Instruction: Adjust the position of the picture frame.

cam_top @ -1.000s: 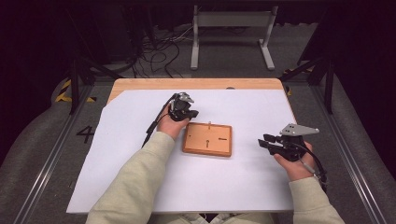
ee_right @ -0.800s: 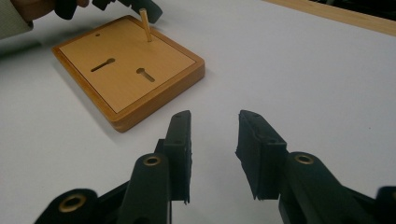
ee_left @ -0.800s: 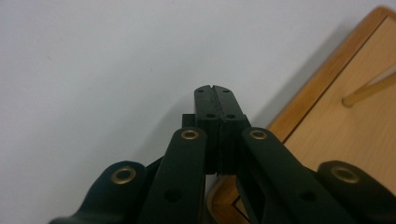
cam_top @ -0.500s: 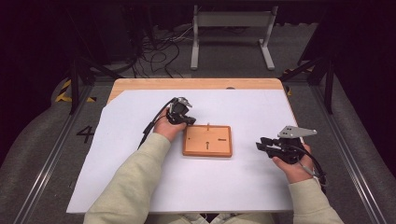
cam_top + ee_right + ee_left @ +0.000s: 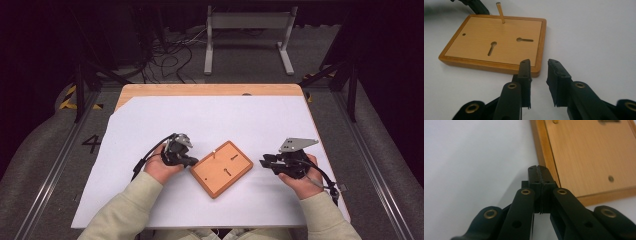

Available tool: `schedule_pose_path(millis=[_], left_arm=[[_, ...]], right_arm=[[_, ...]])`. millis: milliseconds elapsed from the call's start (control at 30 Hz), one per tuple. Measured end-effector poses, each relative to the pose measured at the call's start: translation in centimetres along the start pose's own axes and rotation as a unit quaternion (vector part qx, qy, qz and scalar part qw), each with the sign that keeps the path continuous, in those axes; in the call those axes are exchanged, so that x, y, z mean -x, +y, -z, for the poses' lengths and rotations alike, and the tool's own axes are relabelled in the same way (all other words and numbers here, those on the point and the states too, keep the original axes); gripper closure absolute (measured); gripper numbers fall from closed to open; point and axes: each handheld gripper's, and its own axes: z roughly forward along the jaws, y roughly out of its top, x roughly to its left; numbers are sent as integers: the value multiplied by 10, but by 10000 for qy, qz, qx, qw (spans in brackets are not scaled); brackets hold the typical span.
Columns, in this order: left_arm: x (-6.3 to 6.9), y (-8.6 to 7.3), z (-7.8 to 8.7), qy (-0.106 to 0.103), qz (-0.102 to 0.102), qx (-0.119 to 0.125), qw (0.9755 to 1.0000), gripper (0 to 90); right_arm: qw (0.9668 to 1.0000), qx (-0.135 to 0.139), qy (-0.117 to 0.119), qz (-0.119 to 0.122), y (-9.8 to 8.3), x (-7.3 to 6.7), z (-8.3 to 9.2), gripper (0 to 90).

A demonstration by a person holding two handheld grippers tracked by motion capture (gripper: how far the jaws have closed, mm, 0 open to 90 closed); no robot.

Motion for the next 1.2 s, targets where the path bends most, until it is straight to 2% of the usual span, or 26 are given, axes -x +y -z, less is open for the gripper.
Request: schedule_pose_path(millis=[100, 200, 233, 333, 400, 433, 467, 567, 600, 667, 767, 867, 900, 1033, 1200], left_arm=[[7, -5, 1, -16, -65, -7, 10000, 900], [8, -8, 8, 156, -61, 303, 9994, 900], [8, -8, 8, 156, -61, 303, 9994, 900], [8, -13, 23, 317, 55, 829, 9960, 899], [9, -16, 28, 358, 80, 1022, 9941, 895], [9, -16, 28, 358, 80, 1022, 9941, 893], [10, -18, 32, 373, 97, 1141, 9927, 893], [11, -23, 36, 386, 149, 1210, 9918, 888], [11, -23, 36, 386, 149, 1210, 9918, 888], [10, -26, 37, 397, 213, 1233, 9914, 888], [8, -29, 38, 417, 295, 1287, 9904, 888], [6, -30, 39, 444, 292, 1284, 9903, 889], [6, -30, 39, 428, 335, 1290, 9901, 890], [5, -31, 39, 402, 345, 1294, 9902, 885], [5, -30, 37, 389, 359, 1256, 9907, 870]], right_arm=[[9996, -177, 200, 88, 1, -7, -7, 823], [9984, -279, 433, 227, 4, -20, -16, 886], [9984, -279, 433, 227, 4, -20, -16, 886], [9950, -325, 762, 559, 15, -46, -27, 900], [9935, -346, 846, 673, 20, -54, -30, 900], [9935, -346, 846, 673, 20, -54, -30, 900], [9921, -371, 962, 713, 25, -63, -35, 900], [9892, -465, 1102, 845, 29, -78, -44, 900], [9892, -465, 1102, 845, 29, -78, -44, 900], [9855, -556, 1278, 966, 31, -94, -54, 900], [9831, -563, 1332, 1125, 35, -109, -64, 900], [9829, -558, 1373, 1095, 36, -116, -70, 900], [9815, -631, 1455, 1076, 36, -121, -78, 900], [9791, -743, 1544, 1095, 35, -131, -88, 900], [9778, -924, 1476, 1162, 32, -136, -95, 900]])
